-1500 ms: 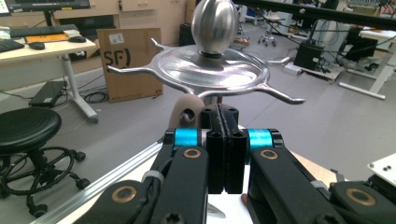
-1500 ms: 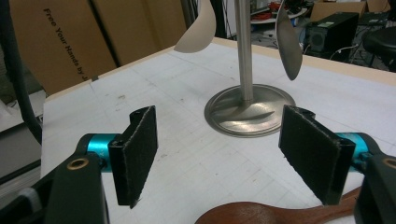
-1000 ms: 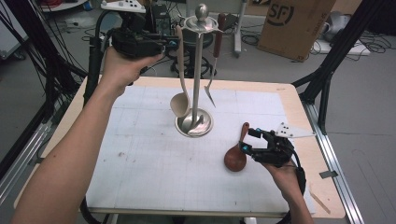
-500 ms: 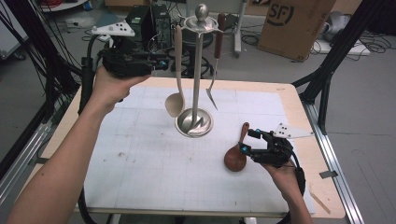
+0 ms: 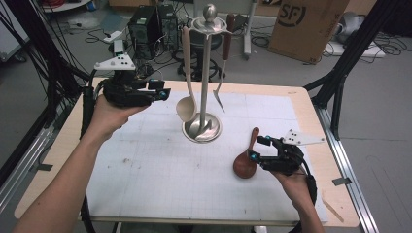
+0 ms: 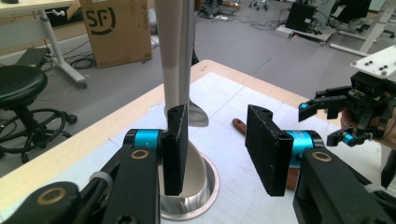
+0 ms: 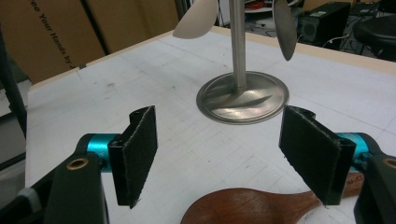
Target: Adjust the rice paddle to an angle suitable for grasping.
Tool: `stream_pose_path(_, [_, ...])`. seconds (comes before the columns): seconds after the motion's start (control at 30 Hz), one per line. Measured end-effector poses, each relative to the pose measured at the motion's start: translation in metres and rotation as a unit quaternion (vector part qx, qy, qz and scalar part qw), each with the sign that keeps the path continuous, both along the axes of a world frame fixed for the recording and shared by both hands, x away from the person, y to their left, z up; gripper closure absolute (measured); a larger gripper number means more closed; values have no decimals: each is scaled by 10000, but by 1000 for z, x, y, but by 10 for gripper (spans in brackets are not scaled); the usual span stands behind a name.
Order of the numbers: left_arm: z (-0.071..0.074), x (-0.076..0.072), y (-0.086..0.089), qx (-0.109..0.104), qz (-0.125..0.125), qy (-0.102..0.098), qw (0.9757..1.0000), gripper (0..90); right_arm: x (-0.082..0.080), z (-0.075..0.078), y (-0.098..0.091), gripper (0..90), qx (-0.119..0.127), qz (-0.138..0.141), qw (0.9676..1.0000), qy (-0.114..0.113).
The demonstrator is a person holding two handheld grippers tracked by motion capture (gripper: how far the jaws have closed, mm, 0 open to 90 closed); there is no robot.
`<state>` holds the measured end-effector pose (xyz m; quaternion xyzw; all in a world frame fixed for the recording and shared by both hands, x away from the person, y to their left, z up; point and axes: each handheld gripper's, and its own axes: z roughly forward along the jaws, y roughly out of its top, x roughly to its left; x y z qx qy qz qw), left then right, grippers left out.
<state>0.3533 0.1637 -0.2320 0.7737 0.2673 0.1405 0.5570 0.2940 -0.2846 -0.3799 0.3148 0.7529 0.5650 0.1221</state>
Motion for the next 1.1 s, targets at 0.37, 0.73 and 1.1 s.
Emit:
stream_pose_path(0.37, [-35,-15,10,174,89,162,9997,481,1,-4,2,283,-205,41,9998,19])
stream_pose_path(0.73, [-63,-32,16,261,156,243,9992,392,0,-9,-6,501,-496,-125,9987,60])
stream_pose_path(1.1, [-94,-47,19,370,250,319,9985,298,12,-24,-9,808,-881,-285,9945,492])
